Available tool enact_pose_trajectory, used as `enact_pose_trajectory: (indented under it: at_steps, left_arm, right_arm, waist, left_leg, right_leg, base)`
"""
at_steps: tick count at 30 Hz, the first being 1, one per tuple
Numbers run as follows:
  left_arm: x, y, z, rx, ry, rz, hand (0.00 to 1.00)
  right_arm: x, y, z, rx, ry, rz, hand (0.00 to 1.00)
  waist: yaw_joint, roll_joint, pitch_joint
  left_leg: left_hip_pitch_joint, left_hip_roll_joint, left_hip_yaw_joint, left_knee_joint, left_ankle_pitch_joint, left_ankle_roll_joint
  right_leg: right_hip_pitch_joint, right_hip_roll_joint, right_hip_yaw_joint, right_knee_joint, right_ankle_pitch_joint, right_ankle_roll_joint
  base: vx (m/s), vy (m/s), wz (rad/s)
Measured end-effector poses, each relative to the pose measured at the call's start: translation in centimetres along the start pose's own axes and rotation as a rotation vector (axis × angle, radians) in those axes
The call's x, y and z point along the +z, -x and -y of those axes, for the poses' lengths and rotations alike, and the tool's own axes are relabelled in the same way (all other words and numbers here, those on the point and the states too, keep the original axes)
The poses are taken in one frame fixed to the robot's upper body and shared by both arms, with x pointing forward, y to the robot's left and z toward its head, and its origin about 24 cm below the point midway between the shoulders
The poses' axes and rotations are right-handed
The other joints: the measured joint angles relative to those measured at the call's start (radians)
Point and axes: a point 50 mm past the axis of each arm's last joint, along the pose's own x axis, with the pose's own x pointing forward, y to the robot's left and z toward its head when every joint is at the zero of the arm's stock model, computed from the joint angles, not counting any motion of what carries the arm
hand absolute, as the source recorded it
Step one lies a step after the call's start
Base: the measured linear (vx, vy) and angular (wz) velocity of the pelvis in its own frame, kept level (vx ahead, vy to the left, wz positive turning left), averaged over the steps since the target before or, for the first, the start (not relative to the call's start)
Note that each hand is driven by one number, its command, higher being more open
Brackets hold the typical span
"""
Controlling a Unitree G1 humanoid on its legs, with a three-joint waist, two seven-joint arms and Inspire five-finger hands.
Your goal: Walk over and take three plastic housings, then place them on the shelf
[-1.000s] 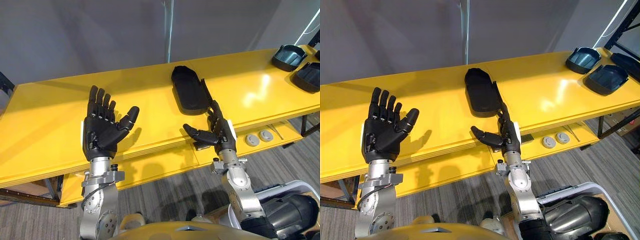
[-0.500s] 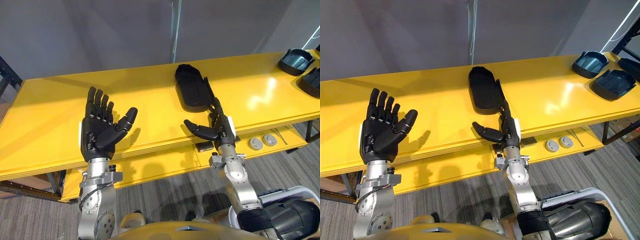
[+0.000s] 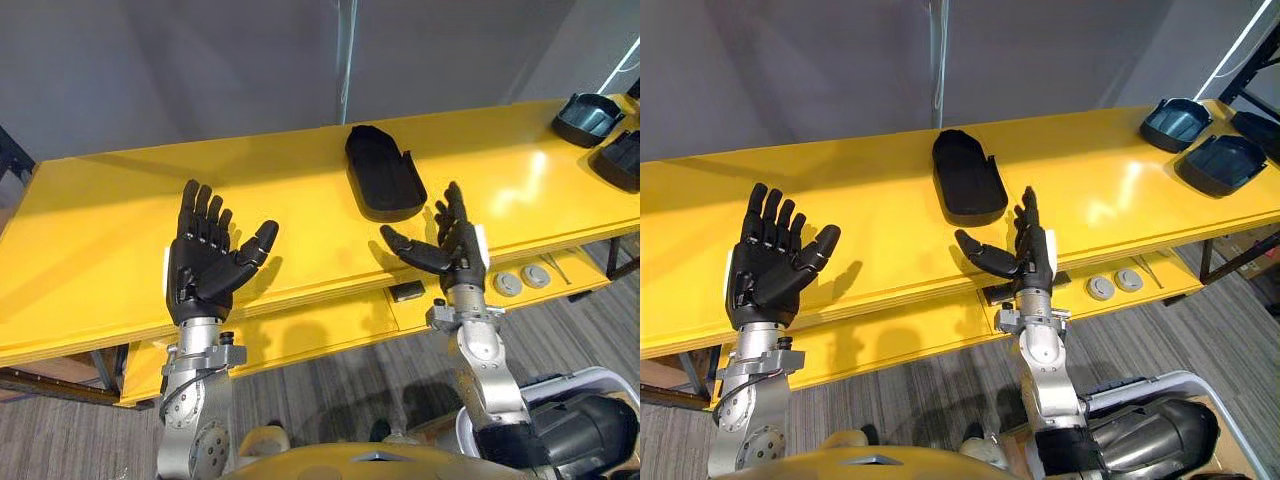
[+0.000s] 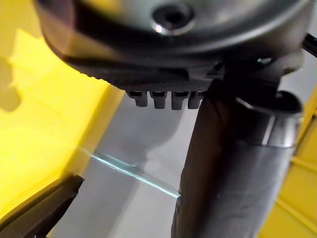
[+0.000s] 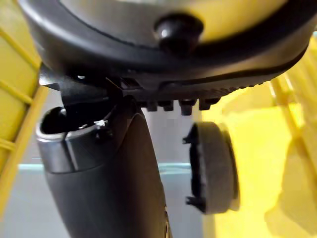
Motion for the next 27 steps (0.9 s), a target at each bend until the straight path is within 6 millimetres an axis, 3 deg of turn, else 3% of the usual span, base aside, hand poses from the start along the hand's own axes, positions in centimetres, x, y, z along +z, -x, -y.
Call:
enact_pose_trajectory:
  at_steps: [6,12,17,19,24,27]
  left_arm:
    - [0.1,-0.3,0.7,-0.072,0.013,0.011,1.0]
    - [0.2,-1.4,3.9,-0.239,0.085,0.045,1.0]
    - [-0.3,-1.7,6.8,-0.371,0.138,0.017,1.0]
    - [-0.8,-2.2,7.6,-0.402,0.135,-0.004,1.0]
    - [-2.3,-2.8,8.0,-0.394,0.104,-0.079,1.0]
    - [-2.5,-2.8,7.9,-0.374,0.101,-0.09,1.0]
  right_arm:
    - [1.4,1.4,0.5,-0.016,-0.018,0.072,1.0]
    - [0.6,2.6,1.6,-0.122,-0.022,0.024,1.0]
    - [0.7,4.7,4.0,-0.28,0.008,-0.002,1.0]
    - [0.9,5.6,5.5,-0.356,0.037,-0.003,1.0]
    - [0.5,7.9,8.1,-0.458,0.101,-0.051,1.0]
    - [0.2,9.2,8.5,-0.465,0.12,-0.089,1.0]
  waist:
    - [-0.03,-0.009,-0.008]
    - [-0.048,-0.007,-0.016]
    - [-0.096,0.001,-0.02]
    - [-0.141,0.001,-0.02]
    - [-0.21,0.009,-0.021]
    - [-0.241,0.017,-0.022]
  left_leg:
    - [0.018,0.01,0.04,0.003,-0.018,-0.003]
    - [0.042,0.012,0.124,0.007,-0.04,0.001]
    - [0.068,0.029,0.242,0.048,-0.092,0.001]
    - [0.076,0.038,0.303,0.073,-0.117,-0.001]
    - [0.099,0.056,0.415,0.101,-0.156,-0.009]
    - [0.1,0.071,0.46,0.12,-0.17,-0.014]
  right_leg:
    - [-0.004,0.005,0.036,-0.004,0.0,0.0]
    - [-0.03,0.006,0.123,-0.004,0.014,0.008]
    - [-0.06,0.02,0.243,-0.004,0.031,0.017]
    - [-0.084,0.031,0.308,-0.005,0.045,0.022]
    - [-0.11,0.057,0.42,-0.022,0.072,0.029]
    - [-0.132,0.075,0.46,-0.022,0.08,0.026]
  base:
    - [0.02,0.008,-0.21]
    - [0.0,0.032,-0.39]
    - [-0.02,0.043,-0.7]
    - [-0.02,0.031,-0.84]
    - [-0.04,0.023,-0.72]
    - [-0.05,-0.018,-0.49]
